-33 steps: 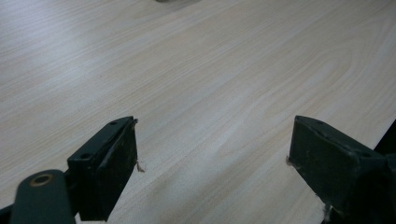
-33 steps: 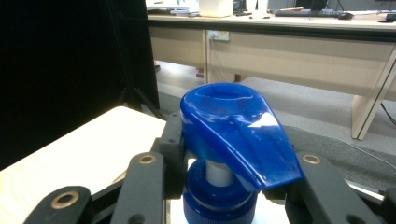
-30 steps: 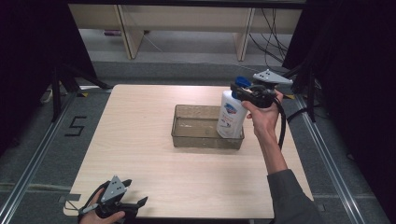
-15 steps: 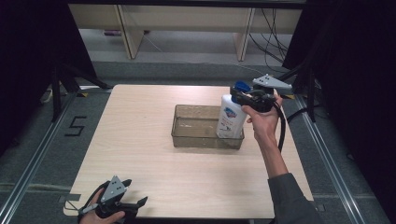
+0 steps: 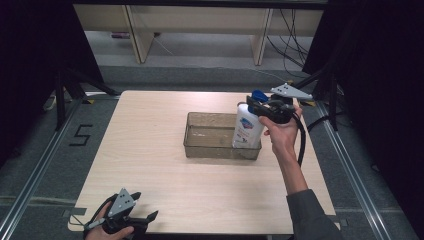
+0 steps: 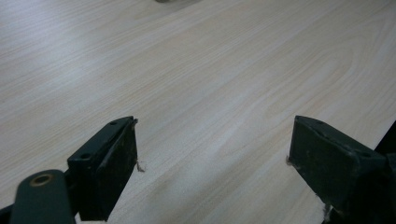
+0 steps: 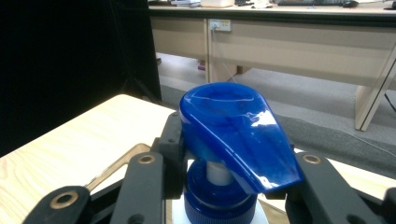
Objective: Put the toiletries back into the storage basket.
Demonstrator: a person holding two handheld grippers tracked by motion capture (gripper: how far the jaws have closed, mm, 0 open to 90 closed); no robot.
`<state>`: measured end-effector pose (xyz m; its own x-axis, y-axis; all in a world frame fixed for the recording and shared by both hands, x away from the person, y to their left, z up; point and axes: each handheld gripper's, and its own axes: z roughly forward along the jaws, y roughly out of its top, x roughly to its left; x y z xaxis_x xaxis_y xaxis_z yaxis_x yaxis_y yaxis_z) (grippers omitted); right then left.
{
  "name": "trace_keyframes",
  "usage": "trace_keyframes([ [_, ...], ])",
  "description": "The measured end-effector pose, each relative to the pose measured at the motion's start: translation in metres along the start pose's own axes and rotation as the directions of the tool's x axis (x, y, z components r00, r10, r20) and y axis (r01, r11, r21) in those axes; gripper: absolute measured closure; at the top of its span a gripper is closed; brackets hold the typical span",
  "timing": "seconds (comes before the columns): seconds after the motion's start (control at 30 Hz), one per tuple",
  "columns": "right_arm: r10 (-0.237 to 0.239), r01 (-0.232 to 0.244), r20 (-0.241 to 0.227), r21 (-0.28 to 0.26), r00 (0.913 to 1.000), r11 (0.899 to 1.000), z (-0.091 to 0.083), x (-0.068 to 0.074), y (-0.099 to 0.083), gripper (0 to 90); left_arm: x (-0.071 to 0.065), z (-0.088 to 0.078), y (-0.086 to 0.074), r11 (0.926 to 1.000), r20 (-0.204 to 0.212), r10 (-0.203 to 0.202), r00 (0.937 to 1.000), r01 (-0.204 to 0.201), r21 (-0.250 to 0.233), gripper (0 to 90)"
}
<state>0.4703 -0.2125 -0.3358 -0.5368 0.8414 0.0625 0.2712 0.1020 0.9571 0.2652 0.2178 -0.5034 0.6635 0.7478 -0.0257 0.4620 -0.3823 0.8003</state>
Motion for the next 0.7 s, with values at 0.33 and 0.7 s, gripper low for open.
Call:
trace_keyframes([
  [0.33,-0.017,0.017,0.001,-0.023,0.9998,1.000,0.0010,0.0066,-0.0048,61.0,-0.0003,0.0002,-0.0002,0.9999,-0.001,-0.009,1.0000,0.009,-0.006,14.8],
  [0.7,-0.004,0.004,0.004,-0.039,1.0000,0.999,-0.0023,0.0096,-0.0087,59.4,-0.0008,0.0003,-0.0002,0.9998,0.001,-0.014,0.9999,0.014,-0.012,14.8],
])
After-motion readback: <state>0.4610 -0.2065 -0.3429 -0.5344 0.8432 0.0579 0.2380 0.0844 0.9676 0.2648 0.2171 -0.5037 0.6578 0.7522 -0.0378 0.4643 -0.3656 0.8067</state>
